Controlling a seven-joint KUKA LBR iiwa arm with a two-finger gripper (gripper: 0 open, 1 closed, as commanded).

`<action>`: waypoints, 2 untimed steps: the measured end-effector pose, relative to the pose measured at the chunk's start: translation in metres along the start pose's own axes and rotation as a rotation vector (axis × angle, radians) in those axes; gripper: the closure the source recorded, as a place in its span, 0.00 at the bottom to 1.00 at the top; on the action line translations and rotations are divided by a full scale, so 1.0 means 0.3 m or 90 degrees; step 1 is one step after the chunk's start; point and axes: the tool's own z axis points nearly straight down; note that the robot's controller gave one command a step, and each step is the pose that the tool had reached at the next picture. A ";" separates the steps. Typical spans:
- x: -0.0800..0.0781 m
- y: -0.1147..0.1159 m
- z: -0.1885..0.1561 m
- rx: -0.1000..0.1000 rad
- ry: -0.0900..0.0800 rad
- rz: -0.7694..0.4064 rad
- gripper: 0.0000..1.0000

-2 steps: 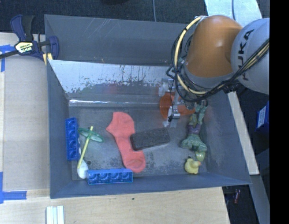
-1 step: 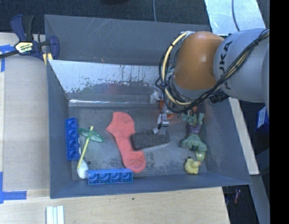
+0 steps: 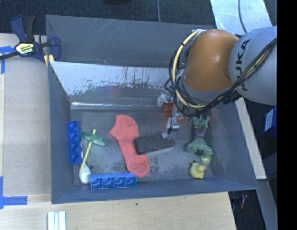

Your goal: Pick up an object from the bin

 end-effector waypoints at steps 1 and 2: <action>0.066 0.164 0.139 -0.001 0.003 0.027 0.00; 0.177 0.125 0.208 0.000 -0.004 -0.084 0.00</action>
Offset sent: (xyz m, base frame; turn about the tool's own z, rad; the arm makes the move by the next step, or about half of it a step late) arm -0.0638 0.0235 -0.0694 -0.1551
